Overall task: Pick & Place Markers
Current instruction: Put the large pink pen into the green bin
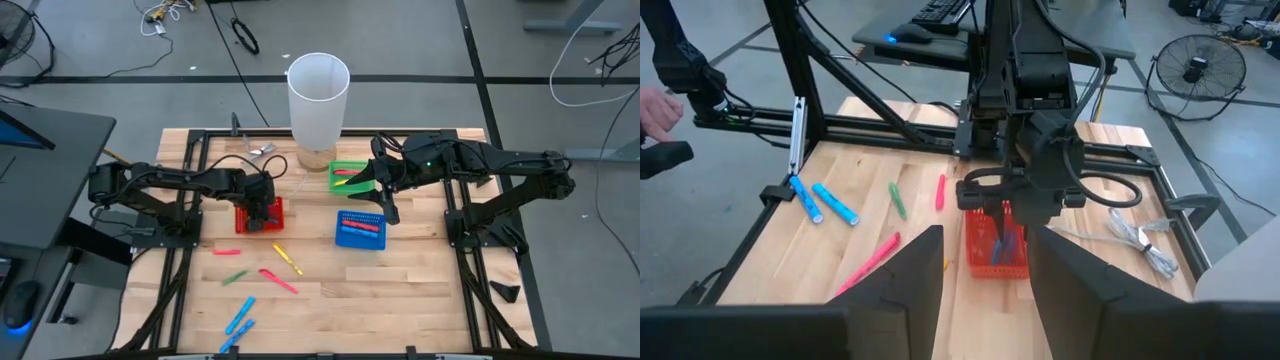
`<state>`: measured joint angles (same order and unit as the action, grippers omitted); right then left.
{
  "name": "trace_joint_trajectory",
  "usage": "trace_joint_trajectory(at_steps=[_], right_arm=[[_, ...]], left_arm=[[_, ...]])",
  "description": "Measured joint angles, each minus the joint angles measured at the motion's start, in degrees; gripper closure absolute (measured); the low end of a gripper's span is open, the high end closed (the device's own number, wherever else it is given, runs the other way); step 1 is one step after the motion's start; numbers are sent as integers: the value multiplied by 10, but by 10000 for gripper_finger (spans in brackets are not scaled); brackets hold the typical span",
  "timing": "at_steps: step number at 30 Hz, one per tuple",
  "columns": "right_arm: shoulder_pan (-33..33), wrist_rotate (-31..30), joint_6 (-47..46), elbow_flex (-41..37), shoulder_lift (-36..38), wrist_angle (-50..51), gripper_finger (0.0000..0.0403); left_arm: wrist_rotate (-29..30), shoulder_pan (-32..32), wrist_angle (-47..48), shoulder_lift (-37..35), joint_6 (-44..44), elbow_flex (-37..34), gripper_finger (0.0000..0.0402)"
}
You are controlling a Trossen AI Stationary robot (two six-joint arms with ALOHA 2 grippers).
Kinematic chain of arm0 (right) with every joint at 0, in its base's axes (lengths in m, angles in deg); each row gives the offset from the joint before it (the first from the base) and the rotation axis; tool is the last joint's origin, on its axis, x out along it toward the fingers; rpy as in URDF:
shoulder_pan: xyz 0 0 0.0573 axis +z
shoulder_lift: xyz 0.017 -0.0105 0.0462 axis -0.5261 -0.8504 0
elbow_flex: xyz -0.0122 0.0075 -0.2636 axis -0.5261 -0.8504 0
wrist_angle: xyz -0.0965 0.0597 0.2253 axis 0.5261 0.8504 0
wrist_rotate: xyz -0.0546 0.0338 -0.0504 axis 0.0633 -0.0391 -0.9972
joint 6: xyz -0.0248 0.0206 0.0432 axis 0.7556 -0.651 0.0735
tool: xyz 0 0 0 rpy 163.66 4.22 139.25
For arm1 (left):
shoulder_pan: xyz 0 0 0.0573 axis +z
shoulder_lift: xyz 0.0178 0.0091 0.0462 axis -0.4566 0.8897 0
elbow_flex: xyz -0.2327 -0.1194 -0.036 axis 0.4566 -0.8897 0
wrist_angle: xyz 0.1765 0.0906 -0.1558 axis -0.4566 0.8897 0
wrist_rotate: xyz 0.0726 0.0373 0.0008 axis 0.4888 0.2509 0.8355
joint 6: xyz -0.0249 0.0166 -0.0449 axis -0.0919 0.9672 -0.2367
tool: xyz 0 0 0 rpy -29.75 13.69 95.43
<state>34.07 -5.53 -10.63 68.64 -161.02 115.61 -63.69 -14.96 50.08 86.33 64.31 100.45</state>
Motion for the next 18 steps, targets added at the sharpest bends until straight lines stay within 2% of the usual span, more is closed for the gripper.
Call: trace_joint_trajectory(at_steps=[5, 12, 18], right_arm=[[0, 0, 0, 0, 0, 0, 256], [0, 0, 2, 0, 0, 0, 256], [0, 0, 2, 0, 0, 0, 256]], left_arm=[[0, -1, 22, -3, -2, 30, 221], [0, -5, 99, -3, -21, 118, 223], [-9, -36, 149, -3, -21, 187, 223]])
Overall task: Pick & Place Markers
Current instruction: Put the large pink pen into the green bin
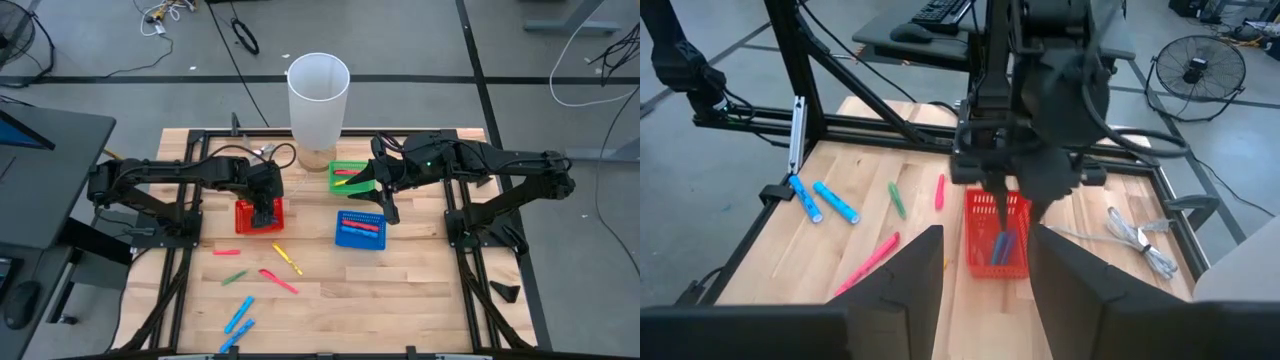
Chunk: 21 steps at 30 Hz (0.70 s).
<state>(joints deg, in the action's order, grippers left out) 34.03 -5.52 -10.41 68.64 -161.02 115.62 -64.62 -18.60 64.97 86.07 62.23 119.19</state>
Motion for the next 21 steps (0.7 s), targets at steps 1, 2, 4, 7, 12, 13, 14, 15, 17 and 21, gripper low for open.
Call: trace_joint_trajectory(at_steps=[1, 2, 4, 7, 12, 13, 14, 15, 17, 21], right_arm=[[0, 0, 0, 0, 0, 0, 256], [0, 0, 0, 0, 0, 0, 256], [0, 0, 0, 0, 0, 0, 256], [0, 0, 0, 0, 0, 0, 256], [0, 0, 0, 0, 0, 0, 256], [0, 0, 0, 0, 0, 0, 256], [0, 0, 0, 0, 0, 0, 256], [0, 0, 0, 0, 0, 0, 256], [0, 0, 0, 0, 0, 0, 256], [0, 0, 0, 0, 0, 0, 256]], left_arm=[[-7, -7, 5, 0, 3, 10, 223], [-13, -15, 11, 0, 7, 20, 223], [-19, -33, 35, 0, 18, 40, 223], [-21, -61, 61, 0, 30, 62, 223], [-37, -110, 92, 0, 29, 82, 223], [-42, -121, 92, 0, 24, 82, 223], [-45, -130, 93, 0, 19, 81, 223], [-46, -140, 93, 0, 15, 81, 223], [-47, -162, 92, 0, 3, 81, 223], [-47, -205, 78, 14, 0, 81, 223]])
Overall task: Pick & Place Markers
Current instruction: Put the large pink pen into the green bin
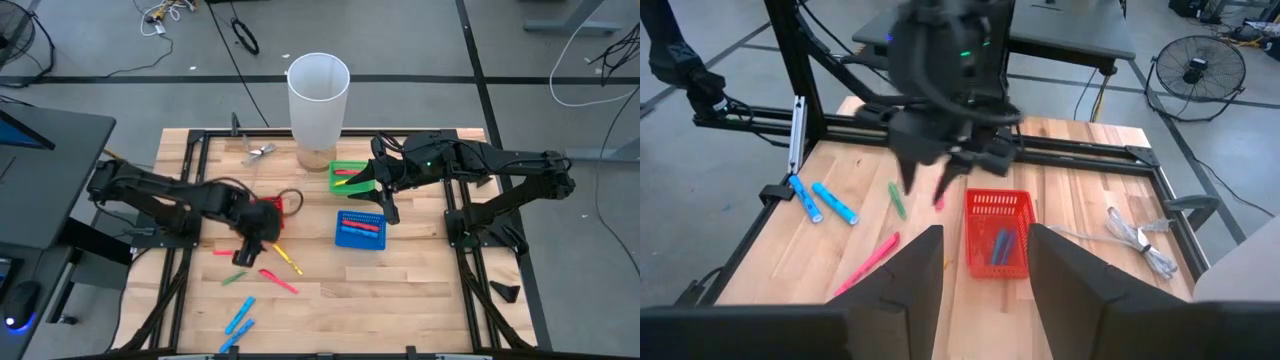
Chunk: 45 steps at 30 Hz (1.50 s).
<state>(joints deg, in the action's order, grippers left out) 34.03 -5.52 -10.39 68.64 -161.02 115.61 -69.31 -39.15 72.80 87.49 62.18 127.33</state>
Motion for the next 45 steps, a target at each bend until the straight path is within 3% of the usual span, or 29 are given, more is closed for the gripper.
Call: trace_joint_trajectory(at_steps=[7, 25, 45], right_arm=[[0, 0, -2, 0, 0, 0, 256], [0, 0, -2, 0, 0, 6, 256], [4, 6, -17, 0, 0, 10, 256]], left_arm=[[0, -50, -38, 59, 0, 0, 223], [1, -106, -140, 216, -46, 0, 223], [19, -133, -168, 306, -61, 2, 223]])
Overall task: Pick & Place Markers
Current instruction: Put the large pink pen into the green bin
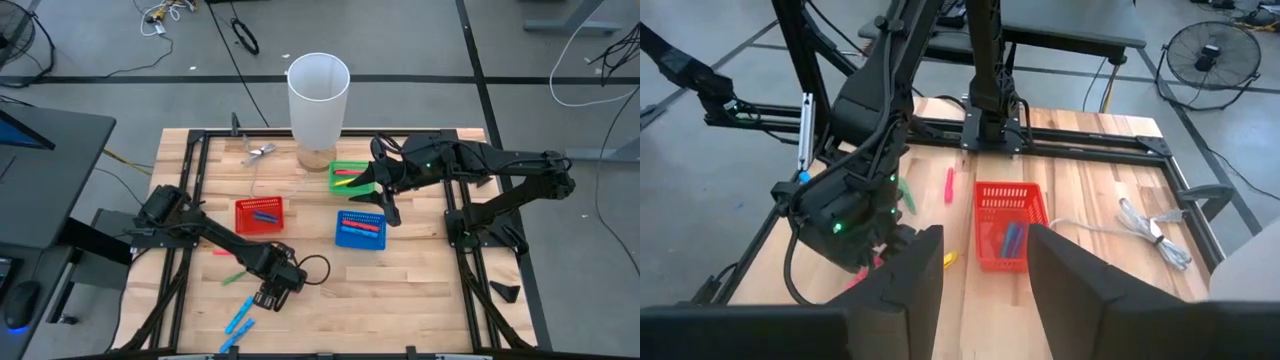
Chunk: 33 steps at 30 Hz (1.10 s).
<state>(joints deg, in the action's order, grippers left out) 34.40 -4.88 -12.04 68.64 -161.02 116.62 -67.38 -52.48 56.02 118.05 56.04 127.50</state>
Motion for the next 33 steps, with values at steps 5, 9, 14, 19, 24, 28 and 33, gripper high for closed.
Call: trace_joint_trajectory(at_steps=[5, 9, 14, 19, 24, 28, 33], right_arm=[[3, 0, -1, 0, 0, 1, 256], [3, 0, -1, 0, 0, 1, 256], [3, 0, -1, 0, 0, 1, 256], [2, 0, -1, 0, 0, 1, 256], [2, 0, -1, 0, 0, 1, 256], [2, -1, -1, 0, 0, 1, 256], [2, -2, -1, 0, 0, 3, 256]], left_arm=[[9, 0, 0, 1, 0, 0, 232], [13, 0, 0, 2, 0, -1, 265], [15, 0, 0, 2, 0, -2, 320], [14, 0, 1, 3, 0, -2, 367], [14, 0, 1, 3, 0, -2, 375], [13, 3, 10, -15, -6, -4, 375], [13, 10, 44, -72, -16, -4, 375]])
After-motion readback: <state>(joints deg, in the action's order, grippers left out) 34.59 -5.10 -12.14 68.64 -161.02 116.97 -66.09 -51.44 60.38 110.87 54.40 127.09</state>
